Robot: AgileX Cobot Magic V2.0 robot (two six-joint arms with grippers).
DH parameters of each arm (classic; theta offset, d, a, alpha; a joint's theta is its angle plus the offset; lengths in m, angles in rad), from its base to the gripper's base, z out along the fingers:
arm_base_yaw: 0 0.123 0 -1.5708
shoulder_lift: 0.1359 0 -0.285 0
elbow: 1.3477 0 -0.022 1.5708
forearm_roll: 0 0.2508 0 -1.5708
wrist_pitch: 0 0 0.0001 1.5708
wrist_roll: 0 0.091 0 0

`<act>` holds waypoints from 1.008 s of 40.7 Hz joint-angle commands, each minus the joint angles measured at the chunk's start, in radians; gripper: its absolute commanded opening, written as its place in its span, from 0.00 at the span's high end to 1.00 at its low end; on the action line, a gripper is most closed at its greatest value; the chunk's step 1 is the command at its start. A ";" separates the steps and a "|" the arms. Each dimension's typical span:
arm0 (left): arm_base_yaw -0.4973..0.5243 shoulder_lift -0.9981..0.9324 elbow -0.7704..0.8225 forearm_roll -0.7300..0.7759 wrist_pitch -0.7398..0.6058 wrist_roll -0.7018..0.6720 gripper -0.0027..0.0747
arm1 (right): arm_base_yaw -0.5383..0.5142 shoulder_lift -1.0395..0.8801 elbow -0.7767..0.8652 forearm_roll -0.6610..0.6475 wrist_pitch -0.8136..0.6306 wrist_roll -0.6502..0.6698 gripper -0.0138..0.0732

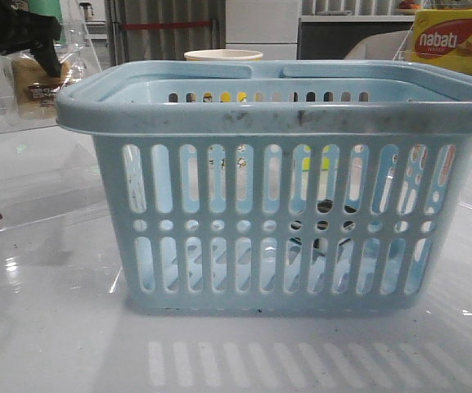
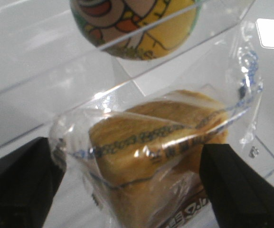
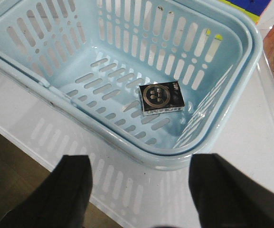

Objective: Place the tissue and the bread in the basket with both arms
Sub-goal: 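Reach the left gripper to the packaged bread roll and grasp it, then lift the bread roll with the left gripper over the basket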

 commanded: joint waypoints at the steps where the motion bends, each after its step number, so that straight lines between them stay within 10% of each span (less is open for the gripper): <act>1: -0.004 -0.035 -0.055 -0.020 -0.070 0.000 0.16 | 0.001 -0.005 -0.025 -0.002 -0.059 -0.009 0.22; 7: -0.004 -0.033 -0.055 -0.020 -0.067 0.000 0.21 | 0.001 -0.005 -0.025 -0.002 -0.059 -0.009 0.22; 27: -0.006 -0.117 -0.057 -0.022 0.091 0.000 0.85 | 0.001 -0.005 -0.025 -0.002 -0.059 -0.009 0.22; 41: -0.065 -0.318 -0.057 -0.030 0.230 0.083 0.85 | 0.001 -0.005 -0.025 -0.002 -0.059 -0.009 0.22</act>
